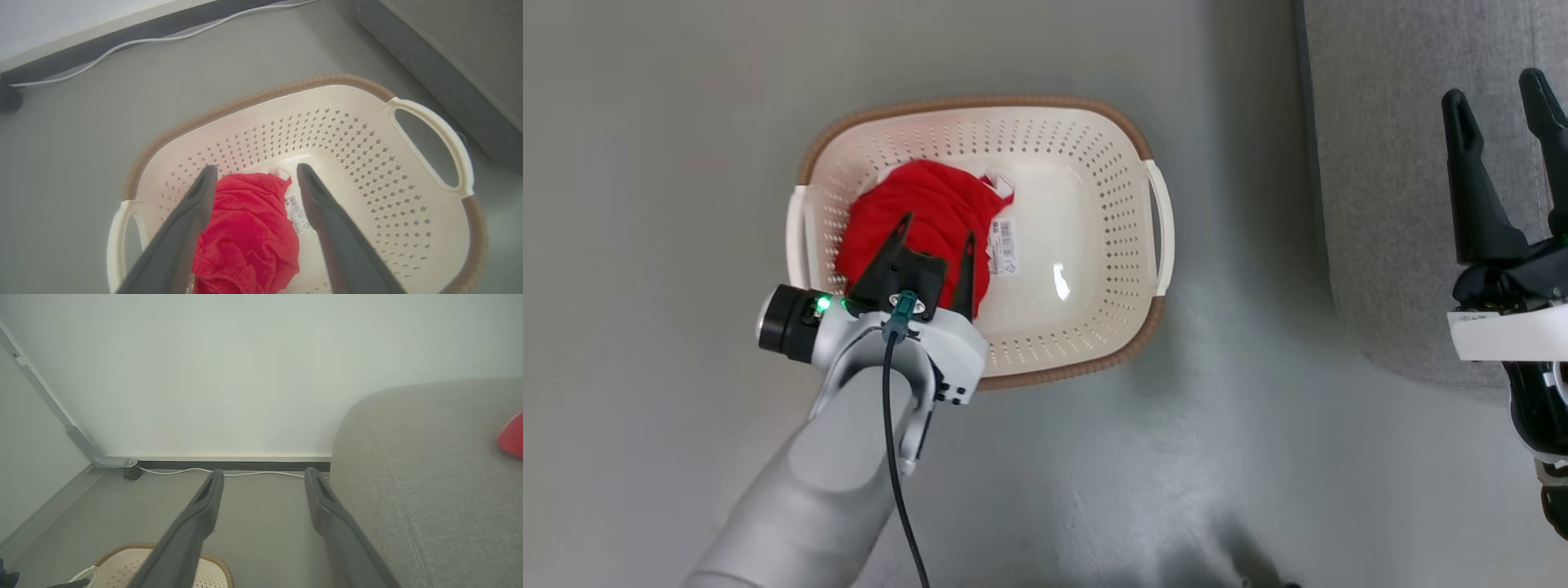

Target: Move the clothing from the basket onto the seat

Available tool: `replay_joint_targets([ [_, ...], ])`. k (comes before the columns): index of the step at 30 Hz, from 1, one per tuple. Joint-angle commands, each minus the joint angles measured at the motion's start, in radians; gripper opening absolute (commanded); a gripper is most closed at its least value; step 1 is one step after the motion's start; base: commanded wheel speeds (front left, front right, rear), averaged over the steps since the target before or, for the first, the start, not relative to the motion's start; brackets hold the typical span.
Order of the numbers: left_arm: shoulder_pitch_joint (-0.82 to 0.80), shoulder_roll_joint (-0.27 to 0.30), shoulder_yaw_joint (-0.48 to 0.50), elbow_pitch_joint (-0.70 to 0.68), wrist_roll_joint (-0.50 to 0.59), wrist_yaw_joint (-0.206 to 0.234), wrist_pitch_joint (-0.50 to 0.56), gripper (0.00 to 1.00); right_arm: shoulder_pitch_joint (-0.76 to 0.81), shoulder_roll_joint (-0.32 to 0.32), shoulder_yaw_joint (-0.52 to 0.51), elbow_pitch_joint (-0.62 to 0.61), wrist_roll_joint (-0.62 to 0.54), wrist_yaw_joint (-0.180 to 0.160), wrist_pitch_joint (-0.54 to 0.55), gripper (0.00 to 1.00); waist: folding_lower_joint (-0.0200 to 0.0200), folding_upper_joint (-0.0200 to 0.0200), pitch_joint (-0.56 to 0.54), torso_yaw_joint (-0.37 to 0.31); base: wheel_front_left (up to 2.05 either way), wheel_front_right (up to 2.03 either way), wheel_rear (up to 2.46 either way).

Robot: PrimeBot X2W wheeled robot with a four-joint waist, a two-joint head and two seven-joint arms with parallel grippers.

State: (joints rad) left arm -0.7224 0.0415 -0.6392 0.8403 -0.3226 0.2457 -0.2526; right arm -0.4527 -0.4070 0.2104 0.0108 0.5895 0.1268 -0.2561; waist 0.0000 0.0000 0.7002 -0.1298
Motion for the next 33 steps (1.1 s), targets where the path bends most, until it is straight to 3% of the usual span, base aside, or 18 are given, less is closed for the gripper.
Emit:
replay_joint_targets([
  [1, -0.032, 0.009, -0.001, 0.035, -0.016, -0.011, -0.005, 1.0, 0.005, -0.018, 0.017, -0.03, 0.008, 0.004, -0.006, 1.0, 0.0, 0.0, 0.031, -0.021, 0.0, 0.0, 0.0],
  [6, -0.137, 0.009, -0.11, 0.188, -0.046, -0.028, 0.095, 1.0, -0.022, -0.012, 0.039, -0.037, 0.017, 0.004, -0.006, 1.0, 0.0, 0.0, 0.073, -0.036, 0.0, 0.0, 0.0],
  [18, -0.274, 0.009, -0.314, 0.322, -0.07, -0.034, 0.428, 1.0, -0.053, 0.01, 0.065, -0.044, 0.032, 0.004, -0.006, 1.0, 0.0, 0.0, 0.138, -0.072, 0.0, 0.0, 0.0],
  [33, -0.4, 0.01, -0.458, 0.421, -0.013, -0.031, 0.618, 1.0, -0.085, 0.047, 0.082, -0.062, 0.052, 0.004, -0.006, 1.0, 0.0, 0.0, 0.24, -0.142, 0.0, 0.0, 0.0],
])
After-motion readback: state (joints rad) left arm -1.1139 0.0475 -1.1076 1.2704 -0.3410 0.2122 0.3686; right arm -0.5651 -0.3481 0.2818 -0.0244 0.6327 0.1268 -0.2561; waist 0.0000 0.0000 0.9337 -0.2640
